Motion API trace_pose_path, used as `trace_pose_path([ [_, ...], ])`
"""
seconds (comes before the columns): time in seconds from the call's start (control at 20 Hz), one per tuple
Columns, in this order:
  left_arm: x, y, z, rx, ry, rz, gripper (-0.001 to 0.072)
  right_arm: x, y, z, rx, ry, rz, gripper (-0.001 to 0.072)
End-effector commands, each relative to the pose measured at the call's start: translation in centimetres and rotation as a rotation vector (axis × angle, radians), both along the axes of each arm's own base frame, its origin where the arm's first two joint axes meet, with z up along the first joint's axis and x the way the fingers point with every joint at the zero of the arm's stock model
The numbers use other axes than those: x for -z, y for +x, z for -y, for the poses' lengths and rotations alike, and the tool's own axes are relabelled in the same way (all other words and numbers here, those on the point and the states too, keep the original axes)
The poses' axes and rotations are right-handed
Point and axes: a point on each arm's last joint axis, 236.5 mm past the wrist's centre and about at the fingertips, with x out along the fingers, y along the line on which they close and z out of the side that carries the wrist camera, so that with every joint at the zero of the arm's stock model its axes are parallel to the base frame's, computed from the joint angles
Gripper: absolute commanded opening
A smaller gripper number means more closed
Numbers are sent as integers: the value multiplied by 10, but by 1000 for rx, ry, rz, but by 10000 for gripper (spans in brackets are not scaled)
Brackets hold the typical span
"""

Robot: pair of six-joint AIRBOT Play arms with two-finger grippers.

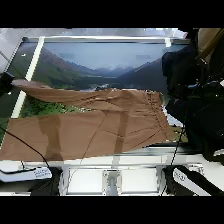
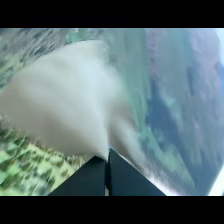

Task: Fold the clothes and pants, and hang the long-sleeved shirts on hangers.

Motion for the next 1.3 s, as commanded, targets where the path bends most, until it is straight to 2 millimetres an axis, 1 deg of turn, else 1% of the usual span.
trace_pose_path([
  [0.0, -51, -42, 21, 89, 105, -39, 5, -2, -3, 2, -26, -25, 10, 340],
  [0.05, -62, -43, 22, 86, 120, -15, 5, -2, -3, 2, -30, -28, 12, 339],
  [0.1, -72, -38, 18, 69, 133, 18, 4, -2, -3, 2, -39, -33, 17, 339],
  [0.15, -78, -30, 9, 35, 141, 57, 4, -2, -2, 2, -40, -35, 22, 339],
  [0.2, -76, -21, 0, -3, 128, 71, 4, -3, 1, 3, -33, -37, 34, 340],
  [0.25, -65, -13, -7, -24, 101, 57, 3, -5, 6, 5, -22, -40, 52, 339],
  [0.3, -46, -4, -12, -29, 68, 23, 3, -7, 11, 7, -11, -44, 72, 339],
  [0.4, 0, 12, -9, 2, 9, -70, 4, -9, 21, 10, 12, -48, 106, 339],
  [0.5, 39, 29, -4, 23, -18, -118, 5, -8, 28, 12, 27, -46, 121, 339],
  [0.55, 53, 38, -5, 23, -17, -118, 5, -7, 31, 14, 35, -45, 124, 339],
  [0.6, 63, 47, -9, 14, -9, -103, 4, -5, 32, 14, 41, -43, 124, 339],
  [0.65, 63, 56, -13, -6, 2, -67, 5, -3, 33, 14, 42, -41, 118, 339],
  [0.7, 57, 67, -21, -48, 9, -6, 5, -1, 34, 14, 43, -37, 112, 339],
  [0.75, 44, 77, -28, -90, 18, 68, 5, 2, 35, 14, 44, -34, 106, 339],
  [0.85, 23, 93, -34, -115, 50, 174, 9, 5, 40, 14, 53, -23, 109, 339],
  [0.9, 20, 95, -32, -113, 55, 186, 62, 6, 45, 16, 64, -21, 118, 339],
  [0.95, 20, 94, -31, -96, 71, 176, 436, 8, 50, 18, 74, -23, 126, 339],
  [1.0, 20, 93, -28, -76, 80, 161, 701, 10, 53, 20, 81, -29, 132, 339],
  [1.05, 17, 89, -28, -69, 89, 151, 720, 11, 56, 22, 87, -34, 138, 340],
  [1.15, 4, 80, -35, -78, 105, 152, 718, 12, 58, 24, 92, -36, 139, 339],
  [1.2, 2, 74, -36, -80, 98, 138, 713, 14, 58, 25, 91, -45, 135, 339],
  [1.25, 5, 65, -35, -74, 81, 101, 711, 16, 57, 29, 94, -59, 132, 340],
])
